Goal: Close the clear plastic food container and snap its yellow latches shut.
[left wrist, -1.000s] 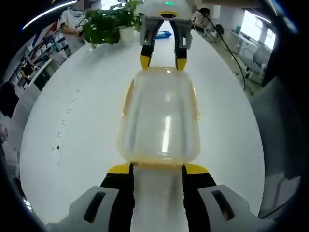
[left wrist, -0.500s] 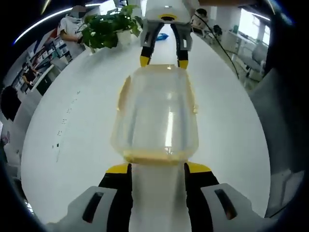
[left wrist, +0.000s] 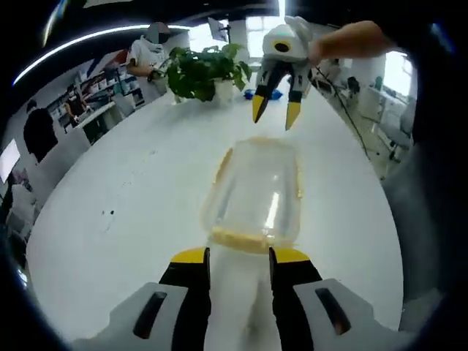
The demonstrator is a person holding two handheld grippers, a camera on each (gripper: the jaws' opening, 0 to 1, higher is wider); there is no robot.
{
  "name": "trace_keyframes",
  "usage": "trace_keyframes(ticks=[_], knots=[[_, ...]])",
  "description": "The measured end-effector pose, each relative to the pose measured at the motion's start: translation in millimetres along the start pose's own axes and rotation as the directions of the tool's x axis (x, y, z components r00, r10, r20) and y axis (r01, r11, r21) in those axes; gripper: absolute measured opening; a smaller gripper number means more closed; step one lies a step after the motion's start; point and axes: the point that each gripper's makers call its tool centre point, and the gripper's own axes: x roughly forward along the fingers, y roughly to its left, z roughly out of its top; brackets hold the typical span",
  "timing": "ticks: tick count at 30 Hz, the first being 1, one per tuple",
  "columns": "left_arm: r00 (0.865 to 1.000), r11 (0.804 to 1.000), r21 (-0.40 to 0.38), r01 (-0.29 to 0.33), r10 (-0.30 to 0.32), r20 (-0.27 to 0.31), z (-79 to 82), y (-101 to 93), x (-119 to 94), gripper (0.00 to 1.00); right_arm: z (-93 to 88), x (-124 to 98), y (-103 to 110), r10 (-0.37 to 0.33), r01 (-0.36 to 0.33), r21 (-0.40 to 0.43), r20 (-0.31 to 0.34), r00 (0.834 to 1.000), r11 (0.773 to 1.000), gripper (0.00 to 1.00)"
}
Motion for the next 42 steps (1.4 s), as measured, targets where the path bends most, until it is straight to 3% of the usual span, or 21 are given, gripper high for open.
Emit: trace_keyframes(ticks=[4,9,12,13,18,21,23,24,25,27,31,38,42], knots=[[1.000,1.000,0.017,0.016,-0.016,0.025,13.9,-6.3,9.6,0.30,3.4,9.8,1.6,0.006,-0.007,-0.046,-0.019,1.000,0.999,0.25],[0.999,0.998,0.050,0.040,-0.039,-0.017,8.3,-8.5,18.6,0.30,10.5,17.2,2.0,0.029,-0.030,-0.056,-0.020,0.999,0.998,0.24],[0.999,0.997,0.063,0.044,-0.042,-0.017,13.0,-10.6,21.0,0.27,14.7,23.5,1.0,0.039,-0.040,-0.063,-0.020,0.999,0.997,0.24],[0.998,0.992,0.121,0.042,-0.037,-0.049,14.1,-11.5,24.8,0.28,17.5,26.8,0.8,0.046,-0.047,-0.065,-0.020,0.999,0.997,0.24],[0.997,0.987,0.142,0.072,-0.068,-0.033,34.5,-22.0,53.5,0.29,41.0,56.8,7.0,0.084,-0.087,-0.126,-0.036,0.996,0.988,0.24],[0.996,0.984,0.156,0.089,-0.084,-0.035,43.1,-24.8,65.6,0.29,53.4,65.6,12.9,0.102,-0.104,-0.135,-0.016,0.995,0.985,0.25],[0.993,0.982,0.144,0.118,-0.118,-0.005,53.0,-30.1,71.7,0.29,58.7,69.3,15.6,0.110,-0.110,-0.146,-0.007,0.994,0.983,0.25],[0.993,0.982,0.150,0.117,-0.118,-0.006,54.7,-30.5,73.3,0.29,59.6,70.5,16.0,0.113,-0.113,-0.149,-0.008,0.994,0.982,0.25],[0.992,0.973,0.201,0.116,-0.106,-0.063,46.1,-29.1,75.4,0.28,57.7,71.2,15.5,0.111,-0.113,-0.163,-0.024,0.994,0.980,0.24],[0.991,0.975,0.179,0.134,-0.128,-0.041,47.5,-31.0,77.5,0.25,55.3,69.8,11.6,0.113,-0.117,-0.159,-0.030,0.993,0.980,0.24],[0.989,0.976,0.161,0.149,-0.147,-0.022,49.6,-33.1,75.2,0.31,53.8,68.7,6.0,0.109,-0.111,-0.138,-0.023,0.994,0.984,0.29],[0.993,0.964,0.240,0.118,-0.114,-0.029,53.1,-39.0,74.3,0.28,64.3,71.9,0.6,0.122,-0.123,-0.136,-0.017,0.992,0.983,0.35],[0.992,0.964,0.236,0.126,-0.123,-0.028,54.2,-49.1,78.3,0.36,55.5,80.0,1.8,0.156,-0.168,-0.153,-0.085,0.984,0.974,0.39]])
